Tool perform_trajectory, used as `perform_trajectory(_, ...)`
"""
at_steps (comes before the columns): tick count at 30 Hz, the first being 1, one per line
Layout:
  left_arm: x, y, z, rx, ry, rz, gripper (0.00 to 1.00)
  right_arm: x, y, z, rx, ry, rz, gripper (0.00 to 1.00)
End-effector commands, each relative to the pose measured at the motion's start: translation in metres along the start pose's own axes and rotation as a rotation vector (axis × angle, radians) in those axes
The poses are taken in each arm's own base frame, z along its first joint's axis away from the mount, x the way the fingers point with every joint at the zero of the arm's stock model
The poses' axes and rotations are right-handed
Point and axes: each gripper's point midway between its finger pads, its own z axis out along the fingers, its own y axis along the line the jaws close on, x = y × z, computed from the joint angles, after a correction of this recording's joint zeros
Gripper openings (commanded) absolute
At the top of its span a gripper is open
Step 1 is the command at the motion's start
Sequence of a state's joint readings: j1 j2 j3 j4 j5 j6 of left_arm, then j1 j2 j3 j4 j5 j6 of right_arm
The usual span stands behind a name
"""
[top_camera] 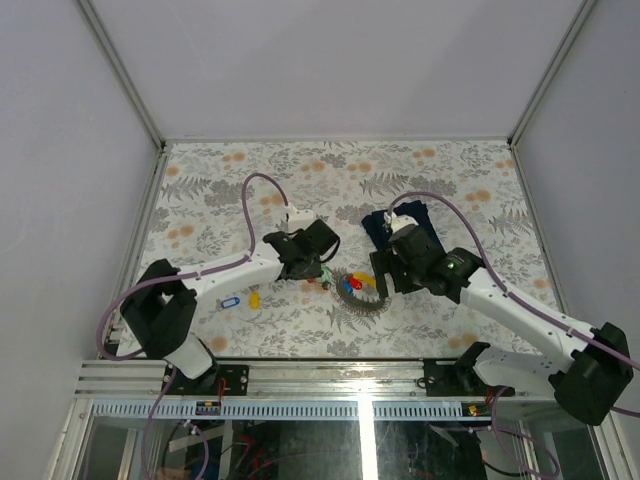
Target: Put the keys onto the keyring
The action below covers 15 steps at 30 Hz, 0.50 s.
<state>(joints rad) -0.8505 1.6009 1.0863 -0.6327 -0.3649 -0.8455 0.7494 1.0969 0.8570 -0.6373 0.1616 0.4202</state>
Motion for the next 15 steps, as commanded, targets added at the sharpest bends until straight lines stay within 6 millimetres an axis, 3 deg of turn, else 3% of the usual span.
perform_trajectory(1, -0.029, 0.005, -0.005, 0.047, -0.09, -0.003, 0.34, -0.016, 0.014, 0.014, -0.071, -0.004, 0.047, 0.92)
perform_trajectory(5, -0.036, 0.006, -0.011, 0.089, -0.125, 0.016, 0.48, -0.035, 0.042, 0.025, -0.189, 0.005, 0.068, 0.81)
perform_trajectory(10, -0.045, 0.014, -0.024, 0.135, -0.15, -0.006, 0.52, -0.051, 0.07, 0.051, -0.258, 0.053, 0.154, 0.67)
perform_trajectory(15, -0.057, 0.032, -0.038, 0.15, -0.187, -0.027, 0.53, -0.058, 0.067, 0.08, -0.172, 0.047, 0.291, 0.66)
